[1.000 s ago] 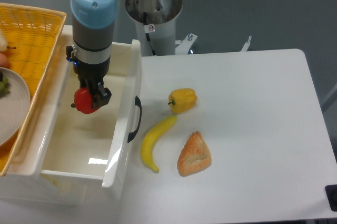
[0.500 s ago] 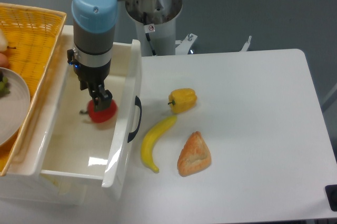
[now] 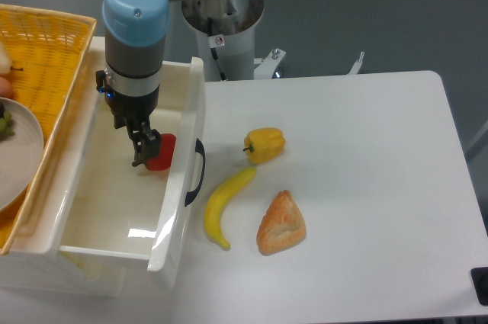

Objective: Place the red pepper in the upper white drawer

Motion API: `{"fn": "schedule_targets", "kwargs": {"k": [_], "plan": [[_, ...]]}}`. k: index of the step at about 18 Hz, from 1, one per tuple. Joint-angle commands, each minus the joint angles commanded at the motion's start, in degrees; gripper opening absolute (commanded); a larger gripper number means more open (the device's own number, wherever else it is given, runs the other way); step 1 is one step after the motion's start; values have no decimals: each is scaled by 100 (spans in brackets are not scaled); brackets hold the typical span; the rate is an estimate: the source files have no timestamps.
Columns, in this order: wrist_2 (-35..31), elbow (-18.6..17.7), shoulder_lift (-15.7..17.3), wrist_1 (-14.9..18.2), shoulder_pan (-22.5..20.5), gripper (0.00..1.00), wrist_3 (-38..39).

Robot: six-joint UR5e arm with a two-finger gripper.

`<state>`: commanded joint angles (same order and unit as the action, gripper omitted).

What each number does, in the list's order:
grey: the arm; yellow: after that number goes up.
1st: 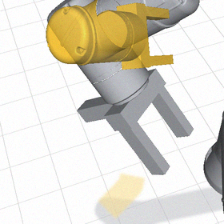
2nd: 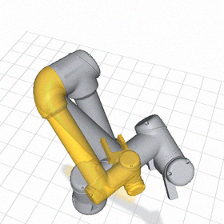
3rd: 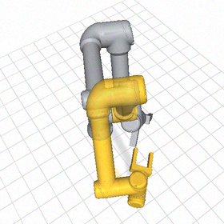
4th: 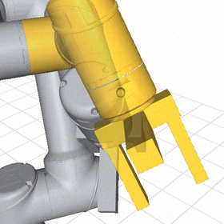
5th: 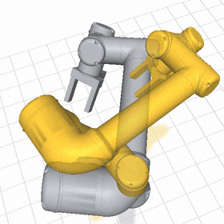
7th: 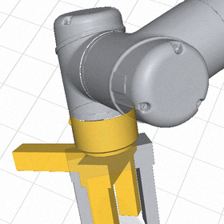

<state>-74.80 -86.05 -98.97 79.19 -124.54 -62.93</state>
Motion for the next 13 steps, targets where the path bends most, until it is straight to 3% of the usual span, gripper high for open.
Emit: {"fn": "schedule_targets", "kwargs": {"k": [10,11,12,13], "plan": [[378,0,361,9,-615,80,-26],[395,0,396,9,-711,87,-26],[396,-9,396,9,-791,100,-35],[361,-17,405,0,-852,100,-18]]}}
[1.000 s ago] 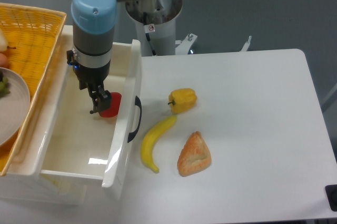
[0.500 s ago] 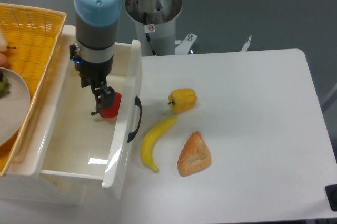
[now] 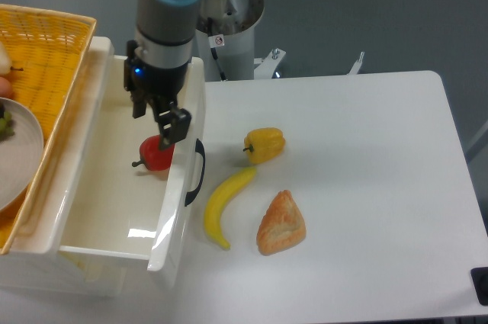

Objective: Place the red pepper in the upper white drawer

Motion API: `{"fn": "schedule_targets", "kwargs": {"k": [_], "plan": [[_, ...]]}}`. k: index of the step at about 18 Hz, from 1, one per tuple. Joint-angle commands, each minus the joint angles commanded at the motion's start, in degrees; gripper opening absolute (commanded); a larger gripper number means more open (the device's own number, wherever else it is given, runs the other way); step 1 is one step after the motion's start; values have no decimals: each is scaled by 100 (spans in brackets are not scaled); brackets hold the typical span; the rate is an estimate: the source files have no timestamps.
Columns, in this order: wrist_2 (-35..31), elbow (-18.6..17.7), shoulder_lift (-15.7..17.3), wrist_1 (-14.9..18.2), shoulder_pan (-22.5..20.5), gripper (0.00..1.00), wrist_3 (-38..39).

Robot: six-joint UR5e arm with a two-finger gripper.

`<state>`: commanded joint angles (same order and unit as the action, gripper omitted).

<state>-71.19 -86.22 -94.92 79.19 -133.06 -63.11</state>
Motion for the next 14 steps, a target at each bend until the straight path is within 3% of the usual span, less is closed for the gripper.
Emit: {"fn": "schedule_targets", "kwargs": {"k": [7,14], "plan": [[-395,-53,62,0,-291,100,53],[-1449,-62,-113,-9,-335,100,150]]}}
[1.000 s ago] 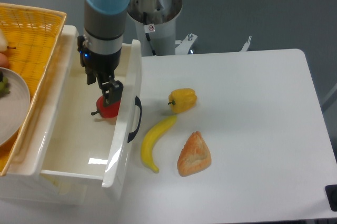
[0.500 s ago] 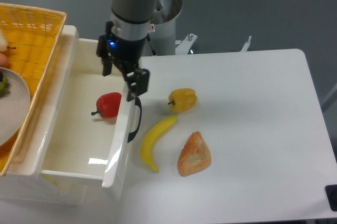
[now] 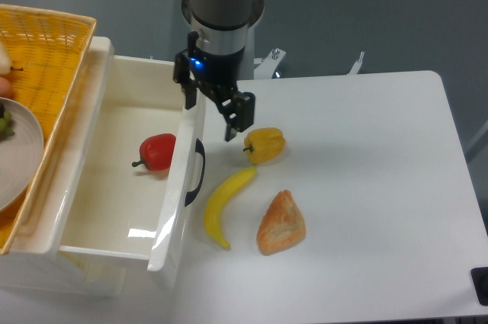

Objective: Place the red pepper in the upper white drawer

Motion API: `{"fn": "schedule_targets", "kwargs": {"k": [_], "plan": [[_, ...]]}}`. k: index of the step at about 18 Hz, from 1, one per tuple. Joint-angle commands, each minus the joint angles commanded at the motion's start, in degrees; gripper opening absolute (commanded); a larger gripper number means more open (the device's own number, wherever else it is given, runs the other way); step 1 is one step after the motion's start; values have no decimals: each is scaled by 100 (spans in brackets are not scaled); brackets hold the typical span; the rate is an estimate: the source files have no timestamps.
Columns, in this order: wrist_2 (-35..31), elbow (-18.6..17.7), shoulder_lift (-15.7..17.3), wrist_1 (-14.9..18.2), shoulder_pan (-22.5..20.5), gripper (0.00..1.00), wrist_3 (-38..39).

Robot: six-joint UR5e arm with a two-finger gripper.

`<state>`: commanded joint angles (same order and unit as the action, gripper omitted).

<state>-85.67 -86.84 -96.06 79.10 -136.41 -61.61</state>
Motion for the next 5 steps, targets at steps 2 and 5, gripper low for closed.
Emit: {"fn": "schedule_targets", "kwargs": {"k": [2,5], "plan": [[-273,0,-114,0,9,100,0],[-406,0,-334,-35,0,100,-17]]}}
